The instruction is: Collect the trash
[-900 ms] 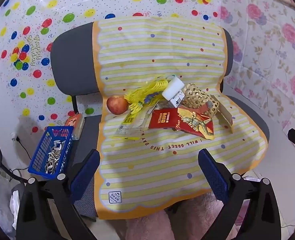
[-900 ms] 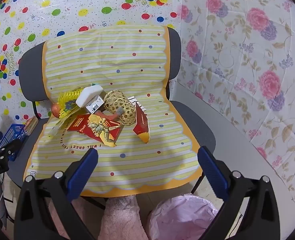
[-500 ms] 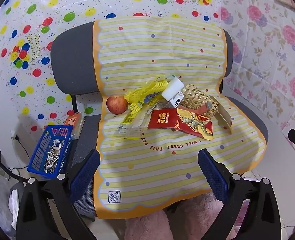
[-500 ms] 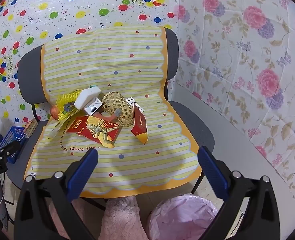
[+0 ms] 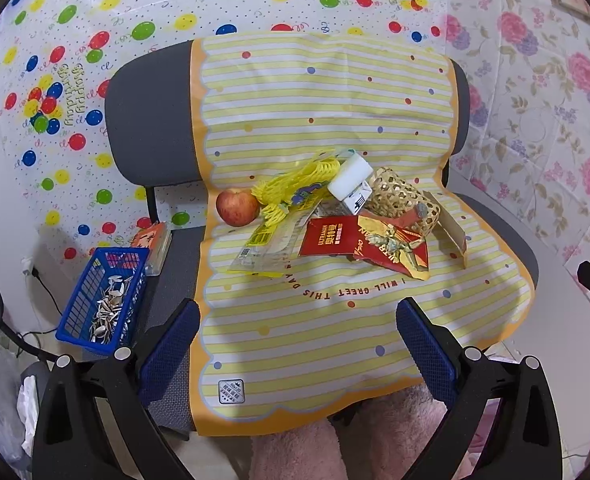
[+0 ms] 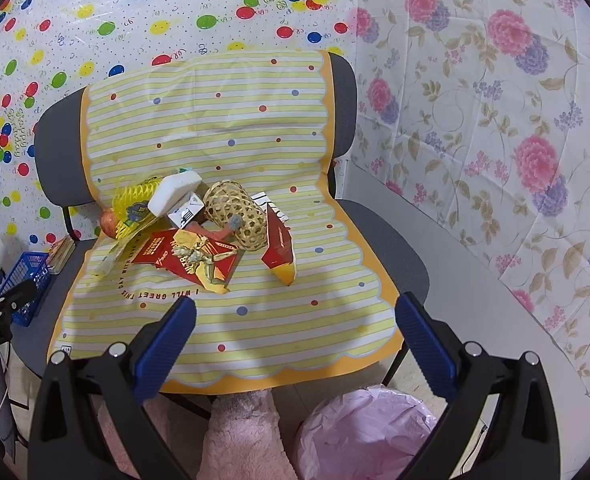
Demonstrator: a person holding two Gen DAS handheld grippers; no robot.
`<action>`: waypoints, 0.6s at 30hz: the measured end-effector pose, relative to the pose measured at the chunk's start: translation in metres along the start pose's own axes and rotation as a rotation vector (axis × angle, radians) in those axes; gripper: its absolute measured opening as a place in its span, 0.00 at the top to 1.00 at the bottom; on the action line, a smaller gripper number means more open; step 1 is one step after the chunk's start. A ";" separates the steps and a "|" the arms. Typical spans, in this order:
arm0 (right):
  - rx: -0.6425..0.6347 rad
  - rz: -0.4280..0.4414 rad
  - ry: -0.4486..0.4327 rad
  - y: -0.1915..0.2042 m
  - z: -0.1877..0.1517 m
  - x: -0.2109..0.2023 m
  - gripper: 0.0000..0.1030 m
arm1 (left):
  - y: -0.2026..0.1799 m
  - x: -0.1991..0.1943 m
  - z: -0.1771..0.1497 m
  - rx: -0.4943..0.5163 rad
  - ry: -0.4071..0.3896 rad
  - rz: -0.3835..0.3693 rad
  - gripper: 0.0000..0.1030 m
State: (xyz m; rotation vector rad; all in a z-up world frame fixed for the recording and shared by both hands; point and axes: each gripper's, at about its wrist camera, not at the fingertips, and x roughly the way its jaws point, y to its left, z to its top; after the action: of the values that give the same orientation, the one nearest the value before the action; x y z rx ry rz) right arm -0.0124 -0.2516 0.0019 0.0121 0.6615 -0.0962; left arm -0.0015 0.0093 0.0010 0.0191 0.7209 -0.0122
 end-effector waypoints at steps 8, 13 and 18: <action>0.000 0.002 0.001 0.000 -0.001 0.001 0.06 | 0.002 0.000 -0.001 -0.001 -0.001 0.006 0.06; 0.002 0.001 0.000 0.000 -0.001 0.001 0.06 | 0.003 0.000 -0.002 -0.001 -0.002 0.006 0.06; 0.002 0.003 0.000 0.000 -0.002 0.001 0.06 | 0.004 0.000 -0.002 -0.001 -0.001 0.006 0.06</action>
State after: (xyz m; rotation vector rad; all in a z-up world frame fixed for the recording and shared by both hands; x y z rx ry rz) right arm -0.0127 -0.2521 0.0002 0.0150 0.6618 -0.0941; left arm -0.0028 0.0131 -0.0002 0.0199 0.7198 -0.0060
